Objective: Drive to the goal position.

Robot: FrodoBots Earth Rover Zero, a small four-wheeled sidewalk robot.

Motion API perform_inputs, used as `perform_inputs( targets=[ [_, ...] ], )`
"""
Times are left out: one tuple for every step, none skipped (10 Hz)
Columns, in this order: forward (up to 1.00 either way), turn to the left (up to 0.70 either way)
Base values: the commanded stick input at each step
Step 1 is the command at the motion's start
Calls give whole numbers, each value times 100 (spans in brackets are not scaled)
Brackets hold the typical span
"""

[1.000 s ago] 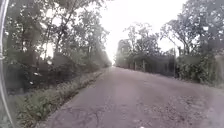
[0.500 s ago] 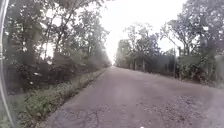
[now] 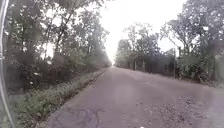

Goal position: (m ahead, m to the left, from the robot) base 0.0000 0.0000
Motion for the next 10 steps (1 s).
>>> perform_inputs(
  targets=[
    [10, 1],
    [10, 1],
    [10, 1],
    [10, 1],
    [10, 1],
    [10, 1],
    [10, 1],
    [10, 1],
    [10, 1],
    [10, 1]
  ],
)
